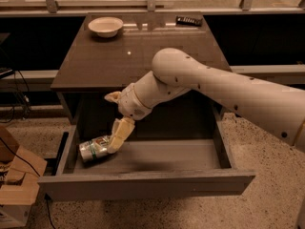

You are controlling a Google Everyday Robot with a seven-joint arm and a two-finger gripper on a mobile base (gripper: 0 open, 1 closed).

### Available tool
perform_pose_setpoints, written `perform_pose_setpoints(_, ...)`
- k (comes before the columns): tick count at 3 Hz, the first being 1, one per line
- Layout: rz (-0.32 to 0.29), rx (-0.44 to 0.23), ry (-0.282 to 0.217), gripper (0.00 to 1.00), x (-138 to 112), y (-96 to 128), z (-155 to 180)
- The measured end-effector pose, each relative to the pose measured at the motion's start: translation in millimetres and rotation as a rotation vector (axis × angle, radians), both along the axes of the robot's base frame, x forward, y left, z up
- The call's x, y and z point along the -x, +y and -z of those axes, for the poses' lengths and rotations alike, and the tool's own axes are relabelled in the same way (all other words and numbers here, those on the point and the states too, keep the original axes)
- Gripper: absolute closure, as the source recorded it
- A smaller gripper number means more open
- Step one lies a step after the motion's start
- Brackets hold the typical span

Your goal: Pick 7up can from top drawer and place on counter

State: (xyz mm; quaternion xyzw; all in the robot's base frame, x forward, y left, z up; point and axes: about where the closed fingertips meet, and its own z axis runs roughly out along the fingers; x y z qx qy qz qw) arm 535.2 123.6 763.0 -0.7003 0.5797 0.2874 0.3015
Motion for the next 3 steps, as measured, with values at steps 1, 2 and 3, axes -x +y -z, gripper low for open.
perform_pose_setpoints(1,0.016,0.021,0.016,0.00,-1.0,2.5,10.9)
perform_pose_setpoints(2,0.048,0.082,0.071,0.00,-4.5,3.4,50.0)
perform_pose_setpoints(3,0.079,0.136,0.138,0.00,-4.2,2.0,95.3)
